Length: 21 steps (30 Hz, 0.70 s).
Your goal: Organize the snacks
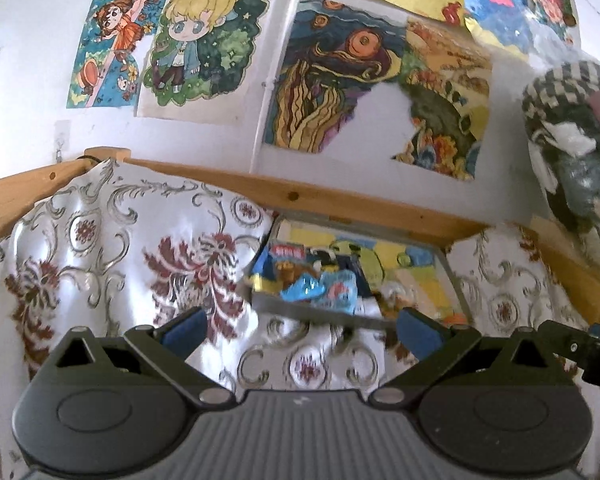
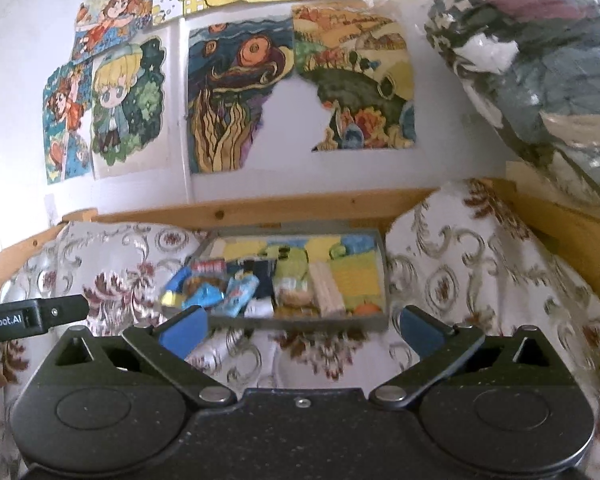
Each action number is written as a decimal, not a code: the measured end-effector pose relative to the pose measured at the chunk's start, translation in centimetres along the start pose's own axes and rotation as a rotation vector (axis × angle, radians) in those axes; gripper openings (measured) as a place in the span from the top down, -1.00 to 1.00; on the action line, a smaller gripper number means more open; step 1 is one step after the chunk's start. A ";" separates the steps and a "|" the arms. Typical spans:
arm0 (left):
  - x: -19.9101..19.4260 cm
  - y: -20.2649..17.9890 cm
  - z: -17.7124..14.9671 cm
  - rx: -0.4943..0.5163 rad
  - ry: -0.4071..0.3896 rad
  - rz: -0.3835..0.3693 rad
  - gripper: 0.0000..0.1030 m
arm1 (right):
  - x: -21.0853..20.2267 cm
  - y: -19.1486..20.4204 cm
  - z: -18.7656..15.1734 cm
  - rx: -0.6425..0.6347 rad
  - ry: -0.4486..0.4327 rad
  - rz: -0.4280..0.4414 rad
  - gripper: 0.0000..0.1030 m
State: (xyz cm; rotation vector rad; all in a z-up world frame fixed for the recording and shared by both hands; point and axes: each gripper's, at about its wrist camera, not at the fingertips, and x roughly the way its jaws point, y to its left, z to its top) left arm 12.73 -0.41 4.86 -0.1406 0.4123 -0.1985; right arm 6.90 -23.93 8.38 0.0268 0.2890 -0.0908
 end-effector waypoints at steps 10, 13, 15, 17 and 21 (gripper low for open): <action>-3.1 -0.1 -3.7 0.039 0.072 0.031 -0.99 | -3.0 -0.1 -3.8 -0.012 0.059 0.006 -0.99; -3.9 -0.3 -4.6 0.049 0.089 0.034 -0.99 | -3.6 -0.2 -4.4 -0.006 0.071 0.007 -0.99; -4.3 -0.5 -5.1 0.063 0.100 0.033 -0.99 | -3.9 -0.2 -4.7 -0.005 0.076 0.013 -0.98; -4.5 -0.7 -5.5 0.076 0.108 0.035 -0.99 | -4.2 -0.3 -5.0 -0.008 0.080 0.017 -0.99; -4.7 -0.9 -6.0 0.089 0.125 0.038 -0.99 | -4.5 -0.3 -5.6 -0.014 0.091 0.019 -0.98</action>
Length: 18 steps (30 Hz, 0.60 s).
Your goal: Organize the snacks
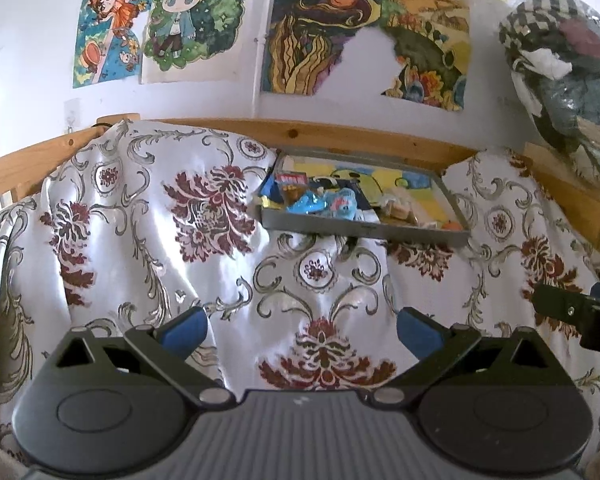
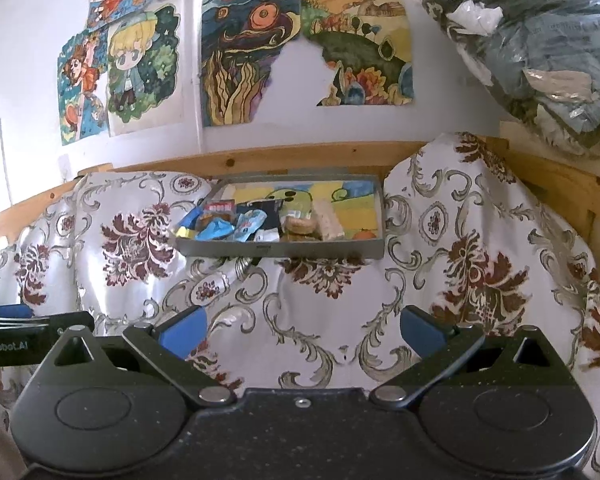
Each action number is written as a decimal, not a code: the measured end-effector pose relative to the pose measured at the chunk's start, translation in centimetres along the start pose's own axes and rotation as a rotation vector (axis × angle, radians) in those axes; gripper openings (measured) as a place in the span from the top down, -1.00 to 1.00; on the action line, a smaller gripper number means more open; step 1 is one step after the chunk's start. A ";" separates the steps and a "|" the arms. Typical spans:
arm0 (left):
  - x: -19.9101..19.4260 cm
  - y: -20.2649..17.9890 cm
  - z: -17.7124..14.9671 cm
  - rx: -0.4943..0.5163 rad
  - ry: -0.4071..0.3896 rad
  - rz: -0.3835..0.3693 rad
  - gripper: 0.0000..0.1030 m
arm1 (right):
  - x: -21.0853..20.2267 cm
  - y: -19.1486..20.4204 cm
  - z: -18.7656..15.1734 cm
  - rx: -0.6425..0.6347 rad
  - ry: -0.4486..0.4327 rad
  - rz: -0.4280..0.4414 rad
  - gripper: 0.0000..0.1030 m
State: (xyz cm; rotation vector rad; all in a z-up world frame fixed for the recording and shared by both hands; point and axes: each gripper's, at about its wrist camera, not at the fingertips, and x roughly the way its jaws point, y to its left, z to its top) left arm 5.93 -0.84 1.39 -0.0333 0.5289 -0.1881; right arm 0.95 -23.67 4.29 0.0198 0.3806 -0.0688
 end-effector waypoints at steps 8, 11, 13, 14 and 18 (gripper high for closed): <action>-0.1 0.1 -0.2 -0.002 0.004 0.002 -0.99 | 0.0 -0.5 -0.5 0.019 0.017 -0.004 -0.99; -0.1 0.1 -0.2 -0.002 0.008 0.002 -0.99 | 0.0 -0.5 -0.6 0.017 0.020 -0.002 -0.99; -0.1 0.1 -0.2 -0.003 0.007 0.002 -0.99 | 0.0 -0.4 -0.6 0.014 0.023 -0.001 -0.99; -0.1 0.1 -0.2 -0.003 0.008 0.001 -0.99 | 0.1 -0.4 -0.7 0.012 0.024 0.000 -0.99; 0.0 0.2 -0.3 -0.005 0.010 0.002 -0.99 | 0.2 -0.5 -0.7 0.013 0.029 -0.002 -0.99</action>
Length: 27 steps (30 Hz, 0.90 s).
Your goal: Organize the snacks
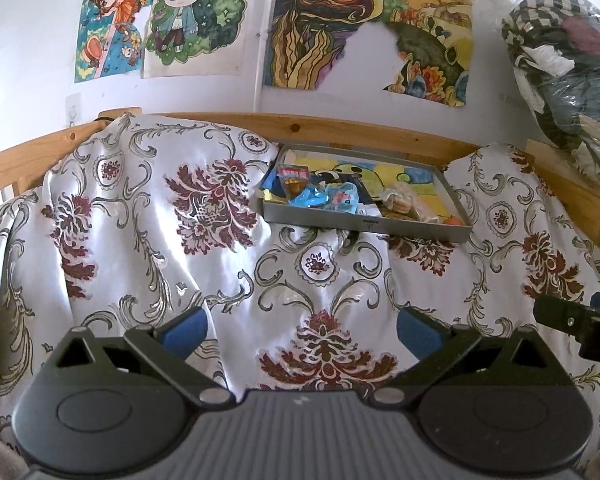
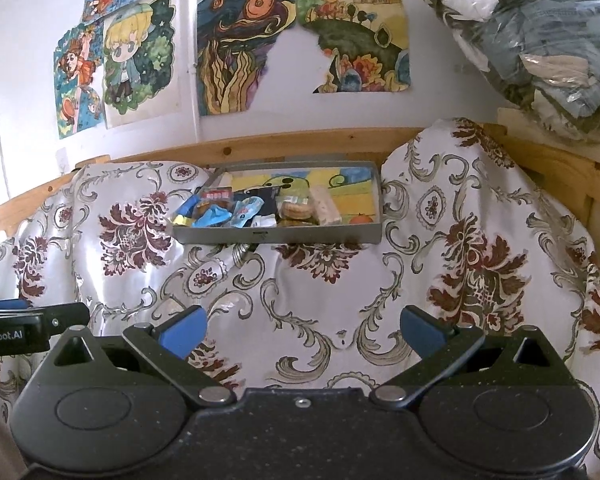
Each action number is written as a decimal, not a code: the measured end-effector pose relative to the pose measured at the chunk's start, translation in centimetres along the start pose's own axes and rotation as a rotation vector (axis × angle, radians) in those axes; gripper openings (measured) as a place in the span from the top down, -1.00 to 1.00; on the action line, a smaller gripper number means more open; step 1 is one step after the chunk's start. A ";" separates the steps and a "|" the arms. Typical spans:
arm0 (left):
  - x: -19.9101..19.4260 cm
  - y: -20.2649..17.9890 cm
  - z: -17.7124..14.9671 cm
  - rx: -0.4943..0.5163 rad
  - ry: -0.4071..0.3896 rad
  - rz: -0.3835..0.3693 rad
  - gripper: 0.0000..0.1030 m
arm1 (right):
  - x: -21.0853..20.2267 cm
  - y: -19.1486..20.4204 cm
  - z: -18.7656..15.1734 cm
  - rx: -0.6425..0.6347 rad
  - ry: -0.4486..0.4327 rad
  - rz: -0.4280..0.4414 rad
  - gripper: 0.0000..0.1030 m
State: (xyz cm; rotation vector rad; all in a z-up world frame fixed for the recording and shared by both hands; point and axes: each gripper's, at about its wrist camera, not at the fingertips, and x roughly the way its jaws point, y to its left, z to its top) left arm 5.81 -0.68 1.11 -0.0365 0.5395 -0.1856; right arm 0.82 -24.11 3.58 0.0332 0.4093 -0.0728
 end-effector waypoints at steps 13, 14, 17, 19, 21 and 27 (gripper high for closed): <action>0.0 0.1 0.0 0.000 0.000 0.000 -0.99 | 0.1 -0.1 0.0 0.002 0.001 0.000 -0.99; 0.0 0.1 0.0 0.000 0.001 -0.001 -0.99 | 0.1 -0.1 0.0 0.002 0.002 0.000 -0.99; 0.1 0.1 -0.1 -0.002 0.005 0.000 -0.99 | 0.1 -0.1 0.0 0.002 0.003 0.000 -0.99; 0.1 0.1 -0.2 -0.009 0.014 0.002 -0.99 | 0.1 -0.1 0.0 0.002 0.002 0.000 -0.98; 0.0 0.0 -0.3 -0.020 0.018 -0.001 -0.99 | 0.1 -0.1 0.0 0.002 0.003 0.000 -0.99; 0.4 -0.2 -0.4 -0.031 0.069 -0.005 -0.99 | 0.1 -0.1 0.0 0.001 0.002 0.000 -0.99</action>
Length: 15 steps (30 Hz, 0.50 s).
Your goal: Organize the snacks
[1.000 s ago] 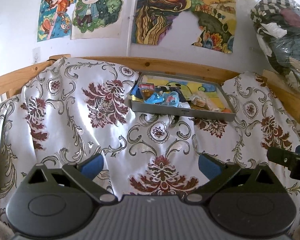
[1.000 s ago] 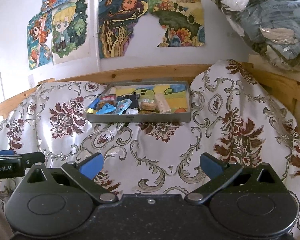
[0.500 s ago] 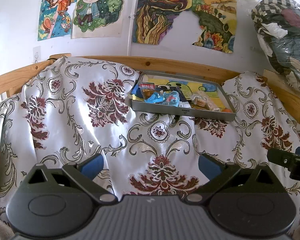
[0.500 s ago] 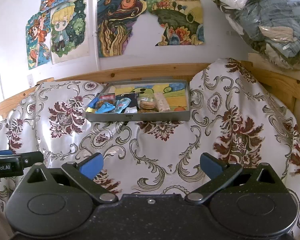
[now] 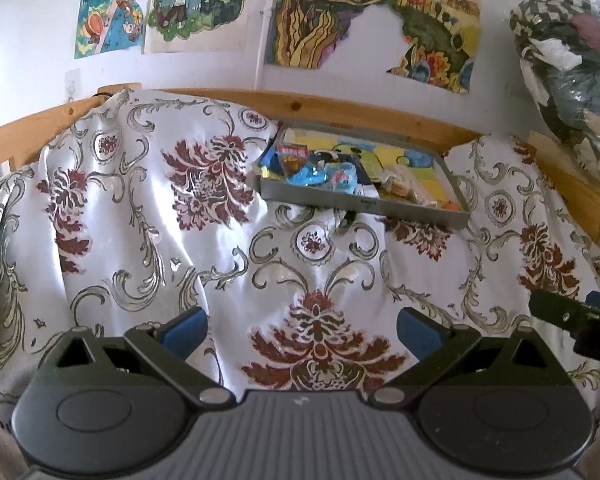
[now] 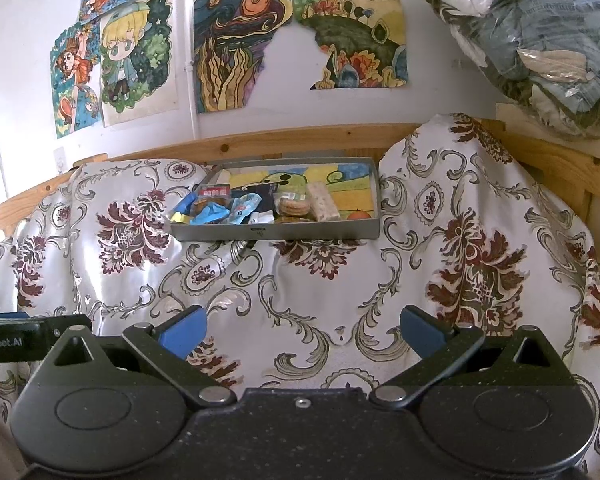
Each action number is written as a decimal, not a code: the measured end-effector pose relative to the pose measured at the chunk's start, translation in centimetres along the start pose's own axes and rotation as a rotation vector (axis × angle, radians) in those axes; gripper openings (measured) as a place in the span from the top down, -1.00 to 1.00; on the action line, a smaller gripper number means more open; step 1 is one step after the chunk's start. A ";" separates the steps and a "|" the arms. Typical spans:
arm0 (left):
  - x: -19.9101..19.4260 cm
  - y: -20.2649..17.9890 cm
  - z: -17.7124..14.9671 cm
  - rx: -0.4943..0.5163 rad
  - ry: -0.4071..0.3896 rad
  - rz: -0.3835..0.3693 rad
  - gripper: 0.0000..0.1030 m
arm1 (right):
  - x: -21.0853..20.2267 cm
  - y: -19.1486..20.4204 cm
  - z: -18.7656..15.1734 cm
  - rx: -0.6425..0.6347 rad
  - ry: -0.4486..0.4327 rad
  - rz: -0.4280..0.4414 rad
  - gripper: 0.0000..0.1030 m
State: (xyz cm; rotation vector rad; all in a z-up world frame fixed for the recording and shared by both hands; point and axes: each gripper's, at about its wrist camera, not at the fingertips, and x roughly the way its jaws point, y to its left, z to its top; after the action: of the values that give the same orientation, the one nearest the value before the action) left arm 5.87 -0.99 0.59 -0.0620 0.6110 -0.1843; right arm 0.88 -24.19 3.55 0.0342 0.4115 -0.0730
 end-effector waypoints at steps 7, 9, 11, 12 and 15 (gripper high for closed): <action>0.0 0.2 0.0 -0.010 0.005 0.012 -0.99 | 0.0 -0.1 -0.2 -0.005 0.005 0.001 -0.99; 0.0 0.2 0.0 -0.008 0.004 0.011 -0.99 | 0.1 -0.1 -0.3 -0.004 0.004 0.001 -0.99; -0.1 0.1 0.0 -0.003 -0.001 0.011 -0.99 | 0.1 -0.1 -0.3 -0.004 0.005 0.001 -0.99; -0.1 0.1 0.0 -0.001 -0.003 0.011 -0.99 | 0.1 0.0 -0.2 -0.003 0.005 0.000 -0.99; -0.2 0.1 0.0 -0.002 -0.005 0.011 -0.99 | 0.1 0.0 -0.4 -0.005 0.007 0.002 -0.99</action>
State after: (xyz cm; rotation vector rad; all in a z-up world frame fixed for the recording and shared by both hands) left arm 5.78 -0.84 0.68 -0.0605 0.6068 -0.1727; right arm 0.82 -24.16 3.13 0.0299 0.4190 -0.0702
